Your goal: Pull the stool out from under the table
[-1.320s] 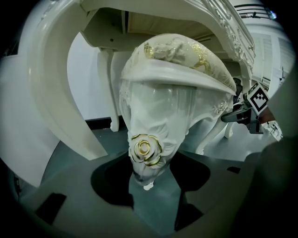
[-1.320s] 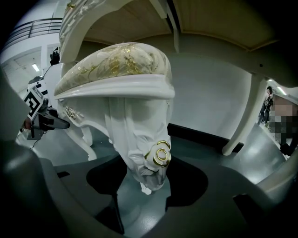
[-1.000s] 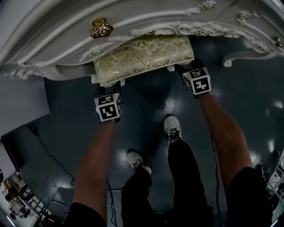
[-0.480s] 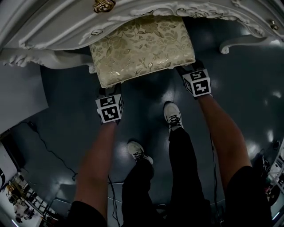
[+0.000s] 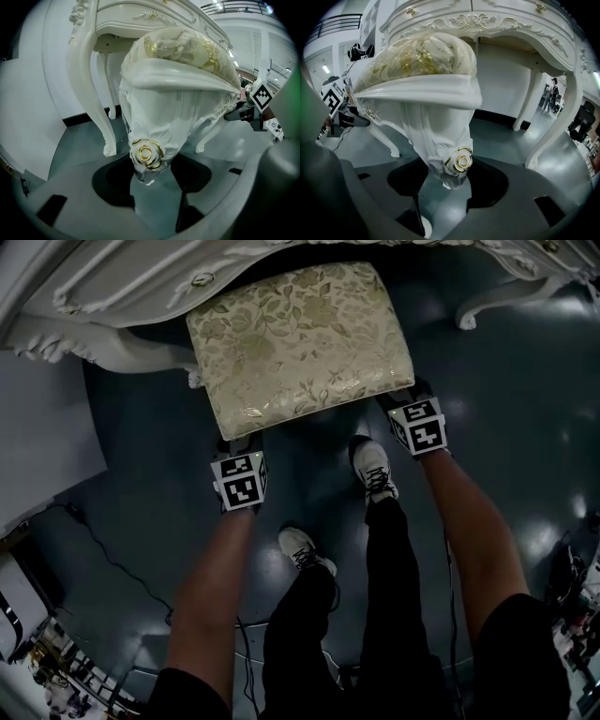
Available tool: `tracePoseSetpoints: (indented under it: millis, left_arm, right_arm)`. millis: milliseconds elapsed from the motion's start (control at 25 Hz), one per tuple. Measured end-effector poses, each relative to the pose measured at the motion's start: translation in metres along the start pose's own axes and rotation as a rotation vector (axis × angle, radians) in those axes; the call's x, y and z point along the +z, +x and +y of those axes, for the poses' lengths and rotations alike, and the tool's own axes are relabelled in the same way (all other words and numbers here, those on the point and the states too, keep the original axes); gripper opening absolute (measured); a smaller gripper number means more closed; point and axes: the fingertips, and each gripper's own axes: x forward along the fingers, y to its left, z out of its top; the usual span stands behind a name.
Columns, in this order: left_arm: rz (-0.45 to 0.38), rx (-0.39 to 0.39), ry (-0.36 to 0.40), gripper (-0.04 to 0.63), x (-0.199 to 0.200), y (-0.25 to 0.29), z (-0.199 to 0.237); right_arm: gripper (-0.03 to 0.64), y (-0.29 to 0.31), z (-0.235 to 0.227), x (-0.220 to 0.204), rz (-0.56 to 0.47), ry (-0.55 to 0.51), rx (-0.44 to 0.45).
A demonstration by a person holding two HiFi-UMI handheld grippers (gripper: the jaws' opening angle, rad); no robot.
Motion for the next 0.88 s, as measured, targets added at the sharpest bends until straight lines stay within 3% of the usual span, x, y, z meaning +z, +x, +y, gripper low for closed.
tracePoseSetpoints:
  millis: [120, 280, 360, 520, 880]
  left_arm:
    - [0.021, -0.016, 0.005, 0.249, -0.047, -0.038, -0.020]
    - [0.028, -0.037, 0.035, 0.249, -0.188, -0.145, -0.087]
    - [0.021, -0.041, 0.054, 0.249, -0.224, -0.171, -0.104]
    - [-0.007, -0.014, 0.058, 0.249, -0.216, -0.169, -0.099]
    - [0.058, 0.023, 0.049, 0.247, -0.232, -0.176, -0.105]
  right_arm:
    - [0.279, -0.036, 0.031, -0.046, 0.022, 0.012, 0.001]
    - [0.278, -0.143, 0.112, -0.188, 0.023, 0.027, -0.018]
    - [0.279, -0.171, 0.133, -0.227, 0.013, 0.035, -0.028]
    - [0.278, -0.169, 0.130, -0.217, -0.017, 0.026, -0.034]
    - [0.276, -0.175, 0.135, -0.231, 0.019, 0.020, -0.010]
